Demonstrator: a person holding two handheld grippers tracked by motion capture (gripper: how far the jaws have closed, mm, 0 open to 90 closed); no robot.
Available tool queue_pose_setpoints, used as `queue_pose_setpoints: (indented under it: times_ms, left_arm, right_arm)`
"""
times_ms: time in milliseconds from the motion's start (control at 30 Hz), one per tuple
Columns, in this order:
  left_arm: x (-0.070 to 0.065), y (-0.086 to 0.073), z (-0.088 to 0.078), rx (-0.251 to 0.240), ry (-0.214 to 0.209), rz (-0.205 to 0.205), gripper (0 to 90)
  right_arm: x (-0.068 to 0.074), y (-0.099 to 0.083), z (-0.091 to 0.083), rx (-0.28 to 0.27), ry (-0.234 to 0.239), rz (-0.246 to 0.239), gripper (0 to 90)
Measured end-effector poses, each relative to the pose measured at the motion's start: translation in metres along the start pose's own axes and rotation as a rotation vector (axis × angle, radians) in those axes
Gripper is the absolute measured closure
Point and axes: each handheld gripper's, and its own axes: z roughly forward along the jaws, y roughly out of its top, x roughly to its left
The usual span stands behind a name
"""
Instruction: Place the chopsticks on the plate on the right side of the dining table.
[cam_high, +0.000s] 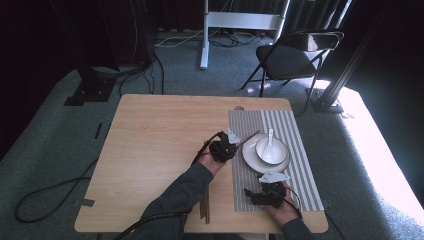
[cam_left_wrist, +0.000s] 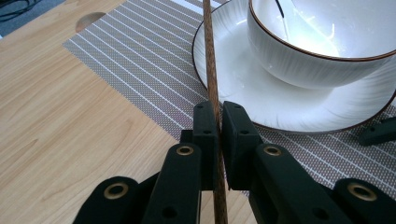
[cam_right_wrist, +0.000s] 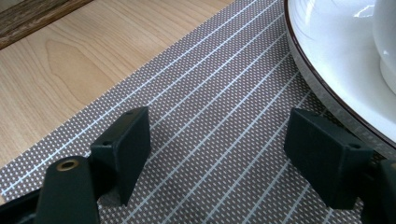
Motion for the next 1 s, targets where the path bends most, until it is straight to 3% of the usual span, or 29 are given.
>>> queue_pose_setpoints:
  times_ms: [1000]
  left_arm:
    - [-0.007, 0.010, 0.028, 0.026, -0.021, 0.006, 85.3]
  right_arm:
    - [0.001, 0.000, 0.000, -0.003, -0.004, 0.003, 22.1]
